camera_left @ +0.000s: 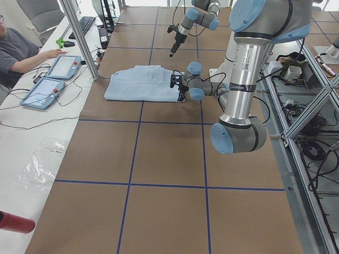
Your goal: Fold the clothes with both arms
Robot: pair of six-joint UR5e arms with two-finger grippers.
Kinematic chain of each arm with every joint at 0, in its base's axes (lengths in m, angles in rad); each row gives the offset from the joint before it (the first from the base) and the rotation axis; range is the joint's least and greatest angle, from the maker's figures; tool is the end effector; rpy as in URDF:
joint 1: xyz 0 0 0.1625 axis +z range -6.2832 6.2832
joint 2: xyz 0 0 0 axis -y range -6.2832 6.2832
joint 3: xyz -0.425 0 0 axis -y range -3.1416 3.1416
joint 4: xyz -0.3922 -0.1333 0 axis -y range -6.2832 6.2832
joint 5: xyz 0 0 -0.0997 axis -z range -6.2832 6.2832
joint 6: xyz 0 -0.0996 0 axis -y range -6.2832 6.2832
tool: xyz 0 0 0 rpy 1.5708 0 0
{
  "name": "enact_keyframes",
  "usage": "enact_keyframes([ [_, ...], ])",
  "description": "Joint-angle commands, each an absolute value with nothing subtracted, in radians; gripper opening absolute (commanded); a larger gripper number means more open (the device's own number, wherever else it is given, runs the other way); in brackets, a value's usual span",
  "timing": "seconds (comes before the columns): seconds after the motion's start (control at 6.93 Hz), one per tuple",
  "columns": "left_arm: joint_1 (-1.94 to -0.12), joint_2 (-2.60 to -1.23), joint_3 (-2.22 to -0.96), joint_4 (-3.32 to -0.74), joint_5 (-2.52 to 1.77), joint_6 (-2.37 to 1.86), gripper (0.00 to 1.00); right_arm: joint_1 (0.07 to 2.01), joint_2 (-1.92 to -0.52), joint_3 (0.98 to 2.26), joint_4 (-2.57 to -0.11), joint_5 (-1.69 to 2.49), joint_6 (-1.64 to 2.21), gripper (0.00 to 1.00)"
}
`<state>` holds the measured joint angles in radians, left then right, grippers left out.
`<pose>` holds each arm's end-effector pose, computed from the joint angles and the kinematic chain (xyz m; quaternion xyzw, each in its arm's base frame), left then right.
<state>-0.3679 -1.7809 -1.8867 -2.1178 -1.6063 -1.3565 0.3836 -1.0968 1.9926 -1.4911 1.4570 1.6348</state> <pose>0.4785 -0.3235 0.3412 0.1321 0.4939 -0.0569 0.8575 -0.4809 -0.3500 0.2074 0.1240 -0.4539 0.2217 0.8541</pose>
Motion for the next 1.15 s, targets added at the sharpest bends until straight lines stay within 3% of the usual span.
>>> enact_keyframes([
  [0.0,-0.362,-1.781,-1.876,-2.109,-1.603,-1.358,0.70,0.383,-1.097,1.994,-1.491,1.459,1.634,1.00],
  [0.14,-0.362,-1.782,-1.870,-2.105,-1.605,-1.358,0.68,0.382,-1.097,1.994,-1.491,1.457,1.634,1.00],
  [0.43,-0.347,-1.784,-1.864,-2.105,-1.605,-1.358,0.50,0.377,-1.097,1.993,-1.491,1.457,1.634,1.00],
  [1.01,-0.327,-1.787,-1.864,-2.088,-1.605,-1.358,0.50,0.371,-1.097,1.993,-1.491,1.456,1.635,1.00],
])
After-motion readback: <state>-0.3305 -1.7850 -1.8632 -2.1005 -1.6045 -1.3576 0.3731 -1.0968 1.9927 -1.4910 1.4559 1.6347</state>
